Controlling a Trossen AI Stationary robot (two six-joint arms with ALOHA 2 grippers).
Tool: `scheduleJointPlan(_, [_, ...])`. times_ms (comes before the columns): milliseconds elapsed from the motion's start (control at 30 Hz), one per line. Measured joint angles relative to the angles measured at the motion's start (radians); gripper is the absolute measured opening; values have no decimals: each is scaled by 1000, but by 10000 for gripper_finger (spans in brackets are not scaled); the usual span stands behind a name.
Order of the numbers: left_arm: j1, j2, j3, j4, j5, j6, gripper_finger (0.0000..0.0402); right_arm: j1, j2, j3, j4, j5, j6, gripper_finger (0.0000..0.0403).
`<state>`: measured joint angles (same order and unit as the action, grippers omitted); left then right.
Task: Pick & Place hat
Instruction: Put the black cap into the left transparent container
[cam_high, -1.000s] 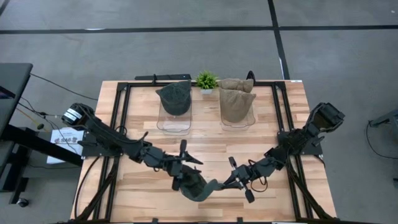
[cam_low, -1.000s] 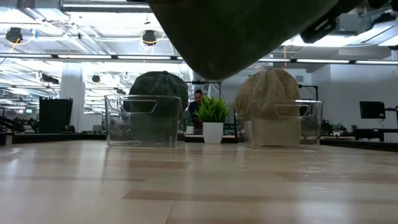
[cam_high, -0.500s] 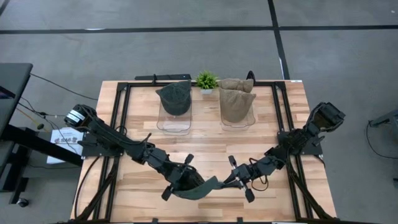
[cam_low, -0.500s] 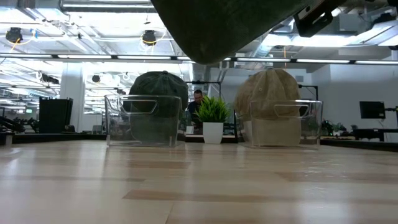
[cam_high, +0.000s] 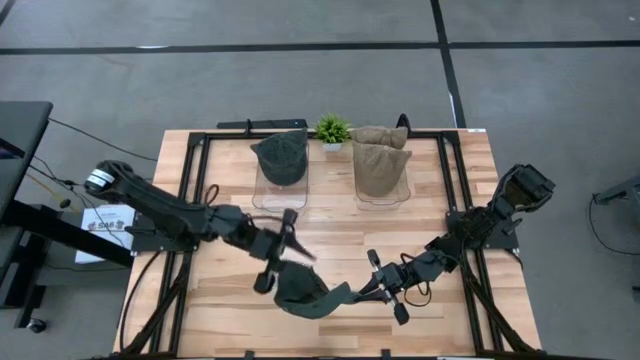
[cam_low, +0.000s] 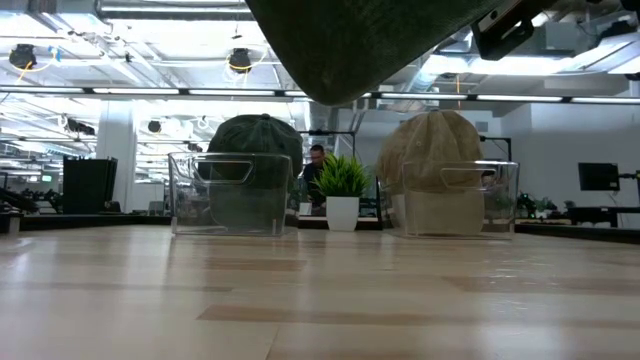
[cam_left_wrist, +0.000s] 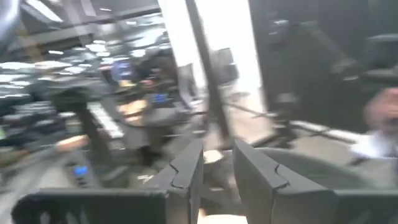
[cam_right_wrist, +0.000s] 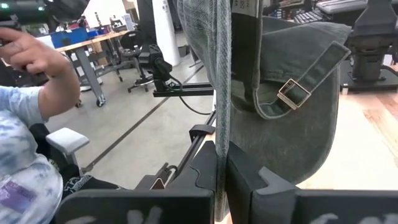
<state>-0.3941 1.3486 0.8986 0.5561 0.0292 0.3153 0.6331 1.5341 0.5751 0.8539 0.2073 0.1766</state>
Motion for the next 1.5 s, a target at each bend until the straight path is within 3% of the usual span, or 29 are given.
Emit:
scheduleJointPlan(133, [29,-6,0,-1,-131,70,85,0,3,0,2,0,-1,3])
scheduleJointPlan(300, [49,59,0,-5,-177,156,85,-6,3,0,2,1,-13,3])
scheduleJointPlan(433, [50,122,0,2,-355,234,85,-8,3,0,2,2,-21,3])
scheduleJointPlan(500, [58,147,0,17,-386,238,85,-7,3,0,0,4,-25,3])
scheduleJointPlan(700, [53,201,0,60,-281,194,85,-20,4,0,-9,9,-28,3])
scheduleJointPlan(900, [48,275,7,106,-271,174,85,-47,4,0,-19,9,-27,3])
scheduleJointPlan(1200, [48,401,131,108,-261,174,85,-70,11,-1,-11,14,-20,3])
scheduleJointPlan(1500, [47,462,206,117,-122,140,85,-66,11,-1,-41,61,-19,3])
